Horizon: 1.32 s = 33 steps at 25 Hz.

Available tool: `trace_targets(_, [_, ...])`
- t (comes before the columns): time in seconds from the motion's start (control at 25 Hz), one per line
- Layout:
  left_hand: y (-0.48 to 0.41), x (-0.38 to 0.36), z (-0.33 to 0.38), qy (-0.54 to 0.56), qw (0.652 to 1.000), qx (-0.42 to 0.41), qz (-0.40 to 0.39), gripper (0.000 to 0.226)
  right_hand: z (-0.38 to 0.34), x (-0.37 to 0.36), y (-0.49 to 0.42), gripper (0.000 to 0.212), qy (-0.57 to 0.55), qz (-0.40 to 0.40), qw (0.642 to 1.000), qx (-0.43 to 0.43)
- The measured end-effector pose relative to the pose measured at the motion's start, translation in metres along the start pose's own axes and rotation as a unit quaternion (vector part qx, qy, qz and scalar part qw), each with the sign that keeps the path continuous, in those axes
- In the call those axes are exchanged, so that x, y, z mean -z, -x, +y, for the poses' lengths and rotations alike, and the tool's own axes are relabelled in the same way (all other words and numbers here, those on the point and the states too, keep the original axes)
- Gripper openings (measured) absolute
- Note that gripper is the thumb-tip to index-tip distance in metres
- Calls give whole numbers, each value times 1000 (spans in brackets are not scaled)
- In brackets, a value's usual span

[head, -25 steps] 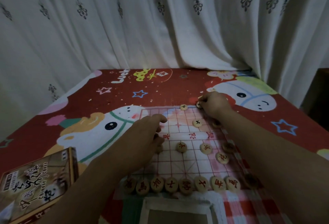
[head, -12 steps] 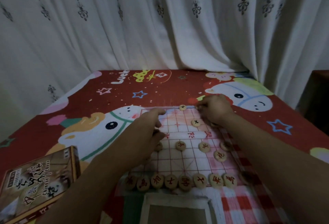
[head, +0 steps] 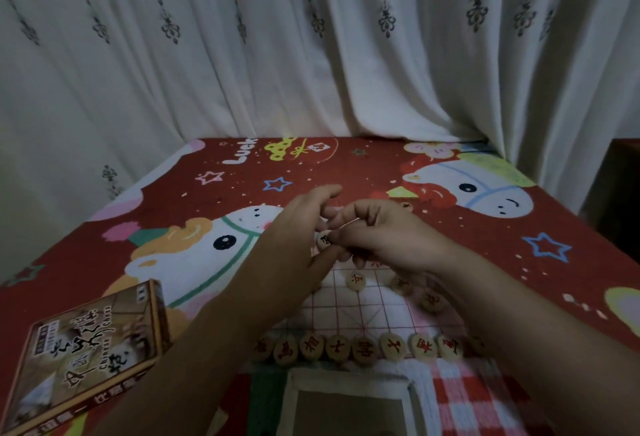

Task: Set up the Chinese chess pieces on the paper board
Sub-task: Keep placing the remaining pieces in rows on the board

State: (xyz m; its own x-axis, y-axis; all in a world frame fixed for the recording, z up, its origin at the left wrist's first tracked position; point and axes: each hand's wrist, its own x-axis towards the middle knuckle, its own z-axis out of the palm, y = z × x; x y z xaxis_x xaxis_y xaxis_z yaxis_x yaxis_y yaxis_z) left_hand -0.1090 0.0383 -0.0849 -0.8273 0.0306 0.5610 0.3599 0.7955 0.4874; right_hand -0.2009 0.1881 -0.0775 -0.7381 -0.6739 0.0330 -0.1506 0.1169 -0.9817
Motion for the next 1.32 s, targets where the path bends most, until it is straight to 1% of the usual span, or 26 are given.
trace_targets(0.08, [0,1,-5,3,1000,4,2,59,1,2,2,9,-42,11,999,-5])
trace_targets(0.16, [0,2,-12,-11,1000,-3,-6,42,2,5,4,7,-83,18,996,-9])
trace_targets(0.2, [0,3,-14,-20,1000,-6,-9,34,3,6,6,7,-80,19,997,-8])
trace_targets(0.28, [0,2,-16,-38,999,-16,-11,26,4,6,9,12,-25,16,1000,1])
trace_targets(0.36, [0,0,-17,-50,998,-22,-10,26,4,4,10,16,20,14,1000,4])
trace_targets(0.52, [1,-3,-18,-67,998,-7,-2,25,4,7,7,24,66,5,998,9])
trace_targets(0.68, [1,-6,-17,-46,999,11,-9,27,6,11,6,15,91,-16,995,29])
trace_targets(0.76, [2,-6,-19,-36,999,17,-1,36,9,13,3,12,100,-2,994,45])
trace_targets(0.8, [1,-5,-20,-32,999,21,6,42,13,16,0,13,112,23,992,54])
trace_targets(0.88, [1,-3,-25,-35,999,32,14,43,25,30,-13,16,166,110,978,64])
trace_targets(0.96, [1,-3,-30,-43,998,51,8,36,37,50,-28,17,237,200,949,55])
trace_targets(1.04, [2,-6,-34,-50,997,62,-9,31,45,68,-41,16,323,244,914,32])
trace_targets(1.12, [4,-10,-36,-54,996,68,-24,28,54,81,-55,17,381,243,892,12])
trace_targets(1.24, [3,-10,-39,-64,995,70,-23,24,60,88,-72,20,423,225,878,-17])
trace_targets(1.32, [2,-8,-39,-68,995,71,-16,23,63,90,-80,23,460,214,861,-21])
